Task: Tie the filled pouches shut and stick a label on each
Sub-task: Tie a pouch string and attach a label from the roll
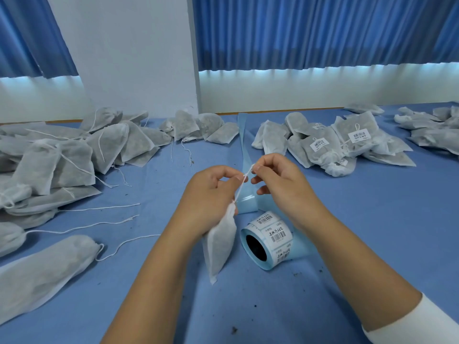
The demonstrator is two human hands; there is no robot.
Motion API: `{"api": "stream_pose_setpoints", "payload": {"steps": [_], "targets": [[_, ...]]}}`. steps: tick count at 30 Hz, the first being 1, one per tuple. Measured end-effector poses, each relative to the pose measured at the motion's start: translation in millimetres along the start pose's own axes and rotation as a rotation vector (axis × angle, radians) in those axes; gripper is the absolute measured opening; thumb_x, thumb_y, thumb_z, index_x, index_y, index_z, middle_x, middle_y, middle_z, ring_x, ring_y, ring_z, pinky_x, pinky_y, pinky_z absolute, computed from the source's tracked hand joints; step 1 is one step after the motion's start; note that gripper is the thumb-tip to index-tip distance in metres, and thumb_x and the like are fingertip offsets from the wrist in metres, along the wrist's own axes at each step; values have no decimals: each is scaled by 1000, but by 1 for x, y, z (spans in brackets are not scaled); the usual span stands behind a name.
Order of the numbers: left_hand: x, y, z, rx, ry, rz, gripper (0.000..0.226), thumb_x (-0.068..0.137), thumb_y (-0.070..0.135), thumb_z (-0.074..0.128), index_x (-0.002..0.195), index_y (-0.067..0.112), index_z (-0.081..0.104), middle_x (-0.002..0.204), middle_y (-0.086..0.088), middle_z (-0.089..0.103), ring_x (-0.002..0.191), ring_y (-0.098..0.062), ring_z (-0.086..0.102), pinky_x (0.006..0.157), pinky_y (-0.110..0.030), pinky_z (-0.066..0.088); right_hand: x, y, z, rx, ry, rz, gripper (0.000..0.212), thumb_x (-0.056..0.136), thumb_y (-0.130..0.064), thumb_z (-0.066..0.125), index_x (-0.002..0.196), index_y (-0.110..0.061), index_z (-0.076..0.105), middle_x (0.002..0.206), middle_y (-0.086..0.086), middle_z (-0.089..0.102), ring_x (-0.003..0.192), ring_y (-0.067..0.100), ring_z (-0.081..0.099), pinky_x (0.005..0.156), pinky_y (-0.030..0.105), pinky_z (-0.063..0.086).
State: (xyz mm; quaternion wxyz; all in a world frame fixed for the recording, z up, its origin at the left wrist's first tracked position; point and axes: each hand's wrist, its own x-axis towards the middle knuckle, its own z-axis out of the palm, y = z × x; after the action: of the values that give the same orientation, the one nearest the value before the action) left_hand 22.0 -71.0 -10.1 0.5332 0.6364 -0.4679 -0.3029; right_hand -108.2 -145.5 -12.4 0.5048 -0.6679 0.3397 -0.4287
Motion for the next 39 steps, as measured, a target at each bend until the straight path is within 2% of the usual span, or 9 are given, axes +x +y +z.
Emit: {"api": "stream_pose_setpoints", "payload": {"steps": [9, 15, 17, 19, 22, 27, 31, 34, 39], "targets": [[0, -2, 23, 236, 37, 151, 19, 98, 25, 56, 81, 26, 65, 41, 7, 39, 58, -39, 56, 53, -31, 39, -1, 7, 7, -184, 234, -92, 7, 92, -9, 50, 87, -12, 53, 90, 9, 64, 84, 21, 63, 73, 28, 49], [-2, -2, 16, 138, 64, 113, 21, 98, 29, 55, 81, 29, 68, 57, -1, 58, 58, -20, 57, 56, -22, 39, 5, 6, -1, -36, 217, 34, 9, 95, -16, 52, 87, -15, 57, 79, 0, 61, 58, 3, 57, 62, 24, 41], [10, 4, 12, 137, 4, -42, 24, 99, 28, 51, 86, 30, 71, 81, 17, 67, 74, -1, 60, 59, -14, 39, 7, 4, -6, 7, 251, 38, 11, 94, -18, 53, 85, -18, 58, 70, -7, 58, 63, 8, 57, 63, 27, 42], [19, 8, 4, 209, -150, -241, 16, 97, 25, 55, 98, 22, 71, 113, 6, 68, 93, -10, 60, 66, -20, 40, 8, 2, -9, 50, 284, 36, 12, 94, -17, 53, 83, -19, 58, 65, -12, 58, 60, 8, 55, 59, 26, 42], [10, 2, -9, 88, -213, -193, 31, 76, 30, 58, 95, 10, 72, 91, 4, 67, 81, -11, 55, 78, -28, 42, 8, -4, -11, 161, 296, 23, 14, 95, -10, 50, 83, -16, 56, 64, -13, 59, 50, 3, 51, 46, 17, 40], [8, -11, -13, 34, 55, -116, 20, 93, 23, 62, 88, 4, 68, 74, 0, 57, 71, -16, 49, 74, -33, 43, 1, -12, -9, 187, 189, -95, 14, 98, -8, 51, 86, -16, 54, 71, -9, 63, 59, 7, 55, 49, 19, 42], [18, -18, -18, -35, 346, -100, 11, 92, 27, 65, 86, 20, 59, 83, -1, 63, 74, -18, 56, 74, -35, 48, -8, -12, -1, -70, 40, -342, 14, 96, -8, 56, 87, -19, 54, 86, -9, 58, 76, 3, 54, 66, 28, 46], [19, -21, -21, 84, 531, -47, 23, 92, 34, 63, 78, 20, 52, 71, 6, 54, 62, -10, 48, 57, -25, 36, -14, -7, 6, -282, -92, -490, 12, 95, -9, 57, 92, -20, 57, 97, -7, 58, 93, 6, 55, 73, 22, 47], [16, -16, -16, 167, 578, -40, 39, 95, 46, 54, 70, 18, 43, 66, 6, 49, 58, -11, 46, 54, -29, 31, -18, -2, 12, -486, -196, -623, 5, 95, -19, 56, 97, -22, 60, 107, -8, 55, 105, 11, 49, 85, 22, 43]]}}
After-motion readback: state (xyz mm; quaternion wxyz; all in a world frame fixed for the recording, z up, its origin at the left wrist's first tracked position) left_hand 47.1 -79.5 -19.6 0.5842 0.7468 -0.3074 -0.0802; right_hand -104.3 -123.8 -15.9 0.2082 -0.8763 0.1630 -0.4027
